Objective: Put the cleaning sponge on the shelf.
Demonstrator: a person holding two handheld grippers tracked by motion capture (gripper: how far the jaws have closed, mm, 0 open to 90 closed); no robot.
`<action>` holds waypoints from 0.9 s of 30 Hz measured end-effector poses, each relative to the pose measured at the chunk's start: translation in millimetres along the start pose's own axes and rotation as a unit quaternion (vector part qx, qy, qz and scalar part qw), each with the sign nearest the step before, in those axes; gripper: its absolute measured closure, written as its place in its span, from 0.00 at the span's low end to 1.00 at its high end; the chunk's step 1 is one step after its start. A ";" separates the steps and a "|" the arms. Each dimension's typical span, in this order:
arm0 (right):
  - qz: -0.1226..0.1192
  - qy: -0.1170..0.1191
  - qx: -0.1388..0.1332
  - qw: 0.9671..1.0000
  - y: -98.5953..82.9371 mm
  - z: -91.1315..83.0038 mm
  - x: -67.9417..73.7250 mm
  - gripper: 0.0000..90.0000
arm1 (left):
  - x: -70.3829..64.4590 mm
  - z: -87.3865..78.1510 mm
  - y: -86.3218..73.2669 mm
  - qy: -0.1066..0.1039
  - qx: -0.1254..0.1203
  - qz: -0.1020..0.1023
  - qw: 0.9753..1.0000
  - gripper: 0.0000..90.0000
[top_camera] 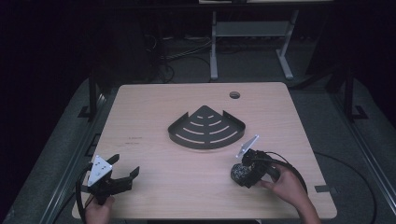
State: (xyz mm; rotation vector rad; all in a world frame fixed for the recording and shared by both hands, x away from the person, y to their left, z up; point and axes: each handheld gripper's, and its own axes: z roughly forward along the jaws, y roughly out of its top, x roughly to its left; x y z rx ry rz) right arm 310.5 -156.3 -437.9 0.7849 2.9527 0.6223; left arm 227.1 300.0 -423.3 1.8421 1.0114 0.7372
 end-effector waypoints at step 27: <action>-0.023 0.002 0.011 1.000 11.8 0.4 3.8 0.38 | 2.1 -2.3 0.0 0.002 -0.004 -0.005 1.000 0.15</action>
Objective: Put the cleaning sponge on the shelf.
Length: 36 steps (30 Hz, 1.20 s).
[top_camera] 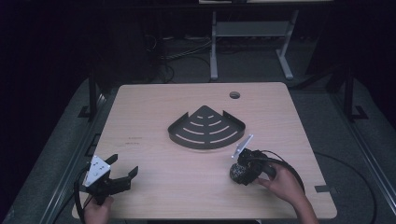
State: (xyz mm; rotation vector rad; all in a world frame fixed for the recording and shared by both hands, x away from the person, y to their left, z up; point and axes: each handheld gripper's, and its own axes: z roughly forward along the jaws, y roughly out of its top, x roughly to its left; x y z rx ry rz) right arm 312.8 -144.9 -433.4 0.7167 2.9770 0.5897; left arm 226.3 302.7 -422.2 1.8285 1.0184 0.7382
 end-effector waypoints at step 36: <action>0.003 0.033 -0.009 0.999 37.4 -15.5 -24.3 0.38 | 0.1 0.5 0.3 0.001 0.000 0.000 1.000 0.15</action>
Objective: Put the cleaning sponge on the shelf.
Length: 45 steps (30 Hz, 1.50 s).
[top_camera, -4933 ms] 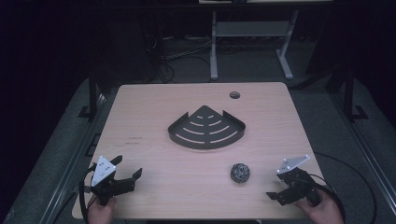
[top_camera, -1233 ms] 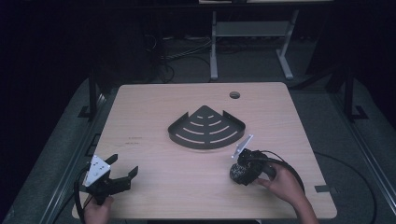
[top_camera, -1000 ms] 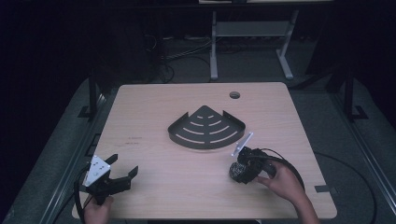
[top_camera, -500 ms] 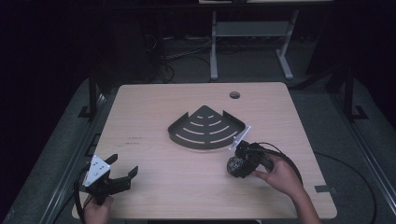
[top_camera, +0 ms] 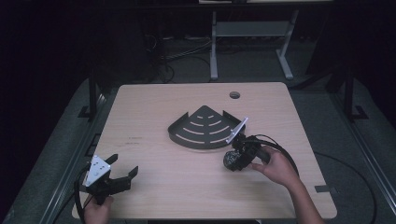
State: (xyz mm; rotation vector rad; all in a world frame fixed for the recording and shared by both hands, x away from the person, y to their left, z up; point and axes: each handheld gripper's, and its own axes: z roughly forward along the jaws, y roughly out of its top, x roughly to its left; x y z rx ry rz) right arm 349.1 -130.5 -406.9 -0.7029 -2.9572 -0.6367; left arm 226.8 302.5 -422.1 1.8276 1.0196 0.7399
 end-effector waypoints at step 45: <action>-0.011 0.006 0.006 1.000 47.1 -8.5 -17.9 0.38 | -0.2 1.4 0.6 -0.003 0.000 0.000 1.000 0.15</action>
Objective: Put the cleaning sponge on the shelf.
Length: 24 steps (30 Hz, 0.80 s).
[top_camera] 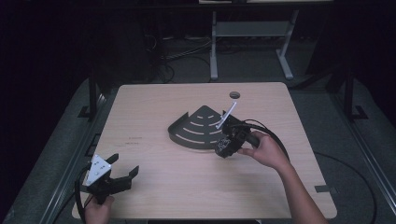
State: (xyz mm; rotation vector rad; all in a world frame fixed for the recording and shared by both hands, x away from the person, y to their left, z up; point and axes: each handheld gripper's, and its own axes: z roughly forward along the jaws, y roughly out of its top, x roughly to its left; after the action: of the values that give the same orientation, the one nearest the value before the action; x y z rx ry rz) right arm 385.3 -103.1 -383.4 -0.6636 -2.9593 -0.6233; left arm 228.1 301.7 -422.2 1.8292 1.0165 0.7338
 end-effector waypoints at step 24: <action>-0.006 -0.009 0.004 1.000 30.7 -3.2 -16.1 0.38 | 0.4 0.0 0.8 0.000 -0.005 -0.002 1.000 0.15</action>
State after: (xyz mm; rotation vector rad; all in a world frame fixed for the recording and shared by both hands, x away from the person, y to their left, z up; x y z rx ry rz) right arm 412.6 -85.5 -371.0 -0.6544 -2.9827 -0.6088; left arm 228.5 301.8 -421.5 1.8183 1.0153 0.7354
